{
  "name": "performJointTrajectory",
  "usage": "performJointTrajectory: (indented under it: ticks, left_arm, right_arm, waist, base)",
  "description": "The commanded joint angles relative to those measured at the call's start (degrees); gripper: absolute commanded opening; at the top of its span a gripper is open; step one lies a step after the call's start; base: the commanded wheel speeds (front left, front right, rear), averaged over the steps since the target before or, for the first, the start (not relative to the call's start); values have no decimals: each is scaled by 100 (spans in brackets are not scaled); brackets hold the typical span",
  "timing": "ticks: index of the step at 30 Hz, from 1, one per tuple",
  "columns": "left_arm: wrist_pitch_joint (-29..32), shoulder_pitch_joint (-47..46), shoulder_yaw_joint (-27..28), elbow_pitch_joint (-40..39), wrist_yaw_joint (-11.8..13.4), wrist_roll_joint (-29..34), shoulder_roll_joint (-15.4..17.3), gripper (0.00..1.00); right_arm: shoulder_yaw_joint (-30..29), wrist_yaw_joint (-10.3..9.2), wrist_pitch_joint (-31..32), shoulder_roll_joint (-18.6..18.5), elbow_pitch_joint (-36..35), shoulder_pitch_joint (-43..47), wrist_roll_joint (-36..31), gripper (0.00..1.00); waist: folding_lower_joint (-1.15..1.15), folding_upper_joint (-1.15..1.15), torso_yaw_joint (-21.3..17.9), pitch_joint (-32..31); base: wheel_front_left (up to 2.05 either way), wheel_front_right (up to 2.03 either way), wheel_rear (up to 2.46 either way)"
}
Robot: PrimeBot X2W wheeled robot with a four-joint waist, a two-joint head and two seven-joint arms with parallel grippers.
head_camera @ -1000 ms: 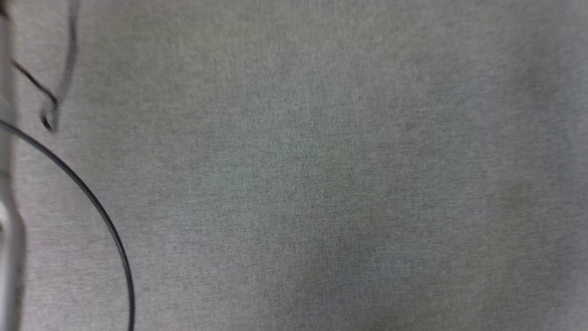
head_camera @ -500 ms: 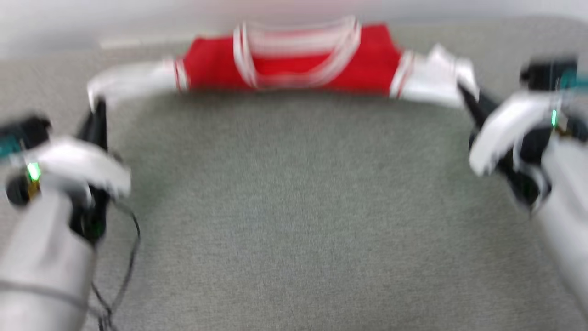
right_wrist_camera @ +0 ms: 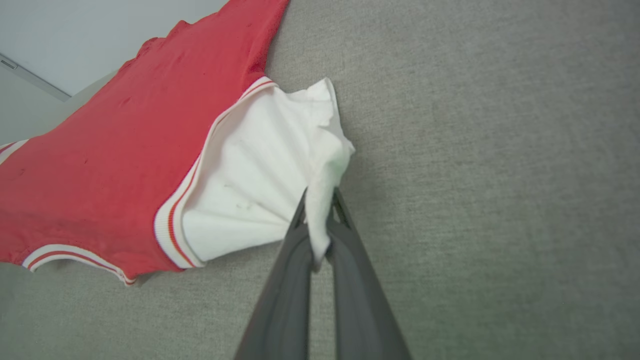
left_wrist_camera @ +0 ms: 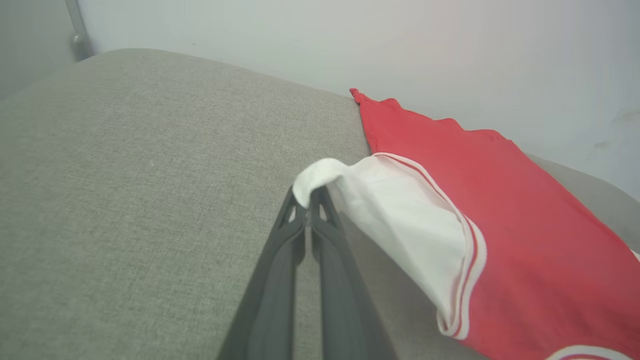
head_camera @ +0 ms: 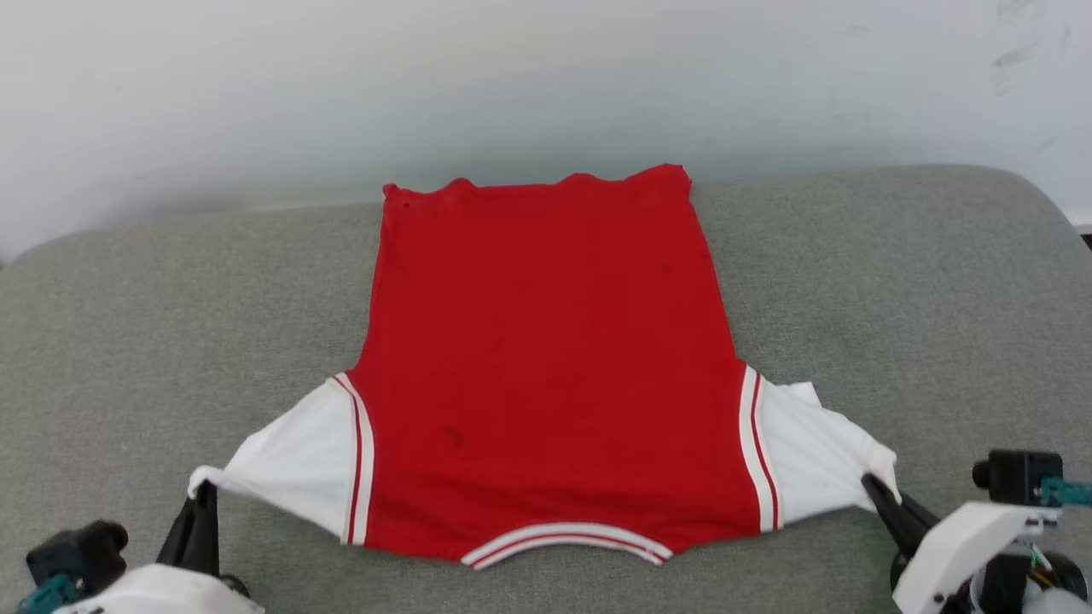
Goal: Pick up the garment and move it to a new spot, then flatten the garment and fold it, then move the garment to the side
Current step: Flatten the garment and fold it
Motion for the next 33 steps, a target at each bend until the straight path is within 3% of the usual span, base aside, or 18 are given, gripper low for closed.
performJointTrajectory:
  ticks: [1, 6, 11, 12, 13, 18, 22, 26, 33]
  left_arm:
    - [54, 233, 31, -217, 125, -14, 44, 0]
    - [340, 1132, -6, -1115, 591, -9, 84, 0]
    - [472, 1577, -58, -1648, 822, 26, 115, 0]
    - [482, 1613, -72, -1728, 852, 32, 119, 0]
    - [488, 1614, -97, -1816, 863, 65, 119, 0]
    - [510, 1366, -271, -2163, 883, 241, 95, 0]
    - [438, 1086, -395, -2354, 866, 391, 16, 0]
    - [373, 753, -544, -2514, 817, 558, -45, 0]
    - [237, 137, -881, -2589, 597, 804, -225, 0]
  right_arm:
    - [-148, -4, 96, 30, -142, 282, -88, 0]
    - [-1002, -4, 666, 358, -881, 1544, -700, 0]
    - [-1686, -4, 1505, 934, -1708, 2435, -1335, 0]
    - [-1816, -4, 1631, 1043, -1878, 2509, -1442, 40]
    - [-1920, -4, 1718, 1145, -2066, 2532, -1525, 100]
    - [-2455, -3, 1734, 1396, -2885, 2062, -1854, 100]
    - [-2870, -3, 1729, 1369, -2833, 1188, -1837, 100]
    - [-3051, -3, 1908, 1098, -2151, -77, -1779, 100]
    - [-2775, -3, 2635, 376, -599, -2140, -1968, 100]
  waist:
    - [2, 0, 37, -86]
    - [2, 0, 169, -175]
    - [2, 0, 276, -151]
    - [2, 0, 296, -135]
    - [2, 0, 319, -119]
    - [2, 0, 450, 56]
    - [2, 0, 585, 311]
    - [2, 0, 774, 746]
    - [2, 0, 1354, 1481]
  base:
    - [0, 0, 0]
    - [0, 0, 0]
    - [0, 0, 0]
    - [0, 0, 0]
    - [0, 0, 0]
    - [0, 0, 0]
    - [0, 0, 0]
    - [0, 0, 0]
    - [0, 0, 0]
